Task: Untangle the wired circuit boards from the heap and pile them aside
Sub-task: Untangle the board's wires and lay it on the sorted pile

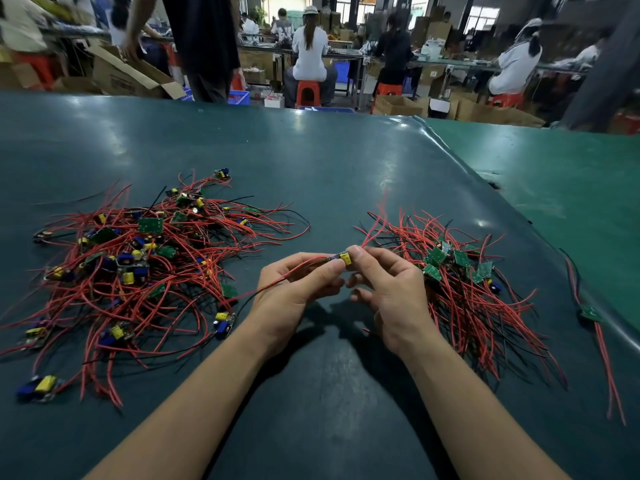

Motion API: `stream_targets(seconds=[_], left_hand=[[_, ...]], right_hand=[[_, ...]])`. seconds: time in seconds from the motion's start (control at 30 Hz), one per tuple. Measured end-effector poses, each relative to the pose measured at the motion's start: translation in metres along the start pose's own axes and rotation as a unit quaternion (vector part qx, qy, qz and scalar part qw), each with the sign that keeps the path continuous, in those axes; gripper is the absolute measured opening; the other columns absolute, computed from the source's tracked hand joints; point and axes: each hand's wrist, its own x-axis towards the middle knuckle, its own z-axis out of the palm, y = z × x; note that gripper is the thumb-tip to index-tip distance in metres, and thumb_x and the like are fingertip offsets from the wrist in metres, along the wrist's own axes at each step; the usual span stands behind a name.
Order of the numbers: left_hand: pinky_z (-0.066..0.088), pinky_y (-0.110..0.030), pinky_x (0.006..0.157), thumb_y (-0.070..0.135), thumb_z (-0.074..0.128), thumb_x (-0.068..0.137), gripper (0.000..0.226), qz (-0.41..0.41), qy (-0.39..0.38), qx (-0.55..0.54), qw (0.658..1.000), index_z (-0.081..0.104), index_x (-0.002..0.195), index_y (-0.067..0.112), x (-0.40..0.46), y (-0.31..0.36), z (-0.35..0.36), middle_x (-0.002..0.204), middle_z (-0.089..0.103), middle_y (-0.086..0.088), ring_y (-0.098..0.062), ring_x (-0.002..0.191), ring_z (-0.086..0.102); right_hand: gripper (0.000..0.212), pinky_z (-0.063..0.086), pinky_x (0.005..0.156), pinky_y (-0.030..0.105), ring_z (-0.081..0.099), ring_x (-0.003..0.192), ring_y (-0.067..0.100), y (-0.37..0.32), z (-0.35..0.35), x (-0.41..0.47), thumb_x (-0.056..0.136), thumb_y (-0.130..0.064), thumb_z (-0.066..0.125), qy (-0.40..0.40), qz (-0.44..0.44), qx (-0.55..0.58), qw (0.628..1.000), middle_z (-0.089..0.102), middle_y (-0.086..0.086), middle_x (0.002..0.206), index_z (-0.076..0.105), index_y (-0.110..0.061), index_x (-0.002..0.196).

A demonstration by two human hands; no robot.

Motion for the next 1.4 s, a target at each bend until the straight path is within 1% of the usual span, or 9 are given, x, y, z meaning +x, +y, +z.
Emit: stream_targets(seconds=[0.1,0.23,0.5,0.63,0.83,1.0,1.17,1.27,1.4], left_hand=[[0.057,-0.03,0.073,0.03,0.084,0.058,0.033,0.003,-0.004,0.019,1.0,0.077,0.082,0.009,0.0,0.0,0.0,0.083,0.073,-0.014,-0.024,0.074,0.069],[0.055,-0.026,0.066,0.027,0.082,0.06,0.025,0.0,-0.01,0.037,0.999,0.076,0.077,0.009,0.001,-0.001,0.001,0.071,0.068,-0.009,-0.019,0.063,0.064],[0.052,-0.025,0.061,0.016,0.084,0.069,0.011,-0.017,-0.033,0.049,0.998,0.077,0.073,0.009,0.001,0.002,-0.003,0.069,0.066,-0.01,-0.017,0.059,0.06],[0.051,-0.025,0.061,0.017,0.077,0.07,0.007,-0.016,-0.037,0.054,0.998,0.076,0.072,0.01,0.001,0.003,-0.002,0.068,0.065,-0.009,-0.016,0.058,0.059],[0.05,-0.024,0.058,0.016,0.08,0.068,0.01,-0.035,-0.056,0.033,0.997,0.076,0.071,0.007,0.0,0.005,-0.005,0.068,0.064,-0.01,-0.016,0.056,0.058],[0.05,-0.023,0.058,0.013,0.077,0.069,0.005,-0.087,-0.119,0.064,0.987,0.074,0.066,0.009,-0.003,0.007,-0.006,0.063,0.063,-0.008,-0.016,0.055,0.058],[0.049,-0.023,0.055,0.01,0.071,0.071,0.008,-0.101,-0.126,0.05,0.986,0.071,0.063,0.009,-0.004,0.01,-0.006,0.062,0.061,-0.007,-0.016,0.054,0.056],[0.049,-0.022,0.055,0.006,0.076,0.071,0.01,-0.101,-0.128,0.051,0.985,0.071,0.063,0.009,-0.003,0.009,-0.004,0.062,0.061,-0.007,-0.016,0.053,0.056],[0.049,-0.022,0.055,0.006,0.077,0.071,0.012,-0.104,-0.133,0.054,0.984,0.07,0.063,0.008,-0.003,0.011,-0.005,0.061,0.062,-0.007,-0.015,0.053,0.056]], right_hand=[[0.013,0.044,0.043,0.021,0.056,0.053,0.009,-0.002,-0.002,0.0,0.085,-0.012,0.073,0.0,-0.008,-0.011,1.0,0.067,0.0,0.068,0.071,-0.015,0.073],[0.009,0.042,0.044,0.021,0.055,0.052,0.007,0.0,-0.002,0.003,0.085,-0.014,0.074,0.053,-0.048,-0.061,0.996,0.068,-0.002,0.066,0.073,-0.015,0.077],[0.022,0.034,0.039,0.019,0.043,0.042,0.006,-0.004,-0.005,0.01,0.082,-0.009,0.078,0.19,-0.091,0.014,0.978,0.058,-0.006,0.05,0.071,-0.017,0.063],[0.015,0.036,0.049,0.025,0.046,0.05,0.011,-0.006,-0.008,0.013,0.08,-0.01,0.08,0.228,-0.11,0.022,0.967,0.061,-0.002,0.059,0.071,-0.016,0.07],[0.019,0.032,0.037,0.019,0.044,0.04,0.008,-0.004,-0.009,0.011,0.086,-0.01,0.074,0.178,-0.097,0.066,0.977,0.054,-0.003,0.05,0.059,-0.014,0.074],[0.015,0.036,0.036,0.019,0.049,0.039,0.01,-0.004,-0.012,0.008,0.089,-0.007,0.069,0.128,-0.149,-0.017,0.98,0.073,0.005,0.072,0.058,-0.013,0.082],[0.022,0.033,0.034,0.016,0.046,0.031,0.011,-0.004,-0.015,0.007,0.089,-0.01,0.071,0.157,-0.17,-0.068,0.971,0.074,0.005,0.07,0.051,-0.017,0.081],[0.026,0.038,0.036,0.022,0.049,0.035,0.016,-0.004,-0.018,0.008,0.09,-0.017,0.072,0.196,-0.195,-0.109,0.955,0.071,0.005,0.066,0.05,-0.022,0.076],[0.028,0.054,0.052,0.046,0.063,0.052,0.02,0.002,-0.015,0.004,0.088,-0.024,0.074,0.226,-0.257,-0.218,0.914,0.071,-0.003,0.068,0.05,-0.027,0.074]])
